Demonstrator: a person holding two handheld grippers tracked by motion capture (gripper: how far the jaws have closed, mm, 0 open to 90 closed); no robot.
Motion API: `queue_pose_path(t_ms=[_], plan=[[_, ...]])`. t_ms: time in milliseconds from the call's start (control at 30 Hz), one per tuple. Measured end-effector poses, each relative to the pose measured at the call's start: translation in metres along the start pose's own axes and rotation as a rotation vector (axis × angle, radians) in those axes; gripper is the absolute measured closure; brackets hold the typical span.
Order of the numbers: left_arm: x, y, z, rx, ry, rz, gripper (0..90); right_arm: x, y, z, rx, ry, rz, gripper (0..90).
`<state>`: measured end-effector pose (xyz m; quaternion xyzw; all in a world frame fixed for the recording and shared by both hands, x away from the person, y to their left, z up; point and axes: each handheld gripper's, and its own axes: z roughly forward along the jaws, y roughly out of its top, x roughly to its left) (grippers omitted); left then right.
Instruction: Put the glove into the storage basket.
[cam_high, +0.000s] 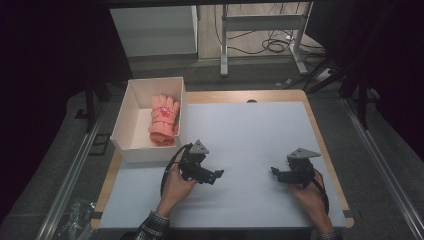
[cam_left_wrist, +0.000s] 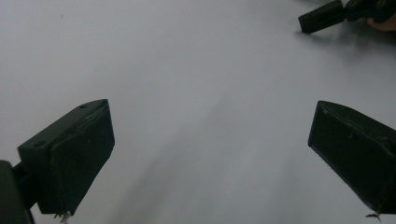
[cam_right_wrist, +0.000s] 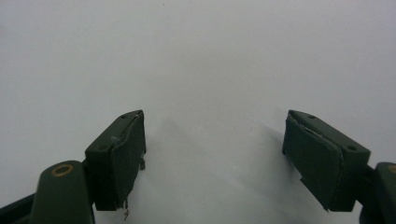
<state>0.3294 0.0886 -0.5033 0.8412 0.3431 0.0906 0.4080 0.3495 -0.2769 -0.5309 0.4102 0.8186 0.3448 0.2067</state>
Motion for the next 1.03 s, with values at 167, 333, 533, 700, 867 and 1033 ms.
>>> queue_pose_path(t_ms=[167,333,533,700,867,1033], plan=[[0.004,-0.015,0.001,0.010,-0.008,-0.012,0.6,0.000,0.000,0.000,0.000,0.000,0.000,21.5],[0.005,-0.026,0.003,0.032,-0.004,-0.001,0.6,0.000,0.000,0.000,0.000,0.000,0.000,21.5],[0.007,-0.039,0.008,0.055,0.008,-0.001,0.7,0.000,0.000,0.000,0.000,-0.001,0.000,21.5],[0.006,-0.046,0.013,0.064,0.031,0.011,0.7,0.000,0.000,0.000,0.000,-0.001,-0.001,21.5],[0.000,-0.046,0.016,0.094,0.076,0.058,0.8,0.000,0.000,0.000,0.000,-0.002,-0.001,21.4],[0.000,-0.046,0.016,0.098,0.078,0.058,0.2,0.000,0.000,0.000,0.000,-0.002,-0.002,21.3]])
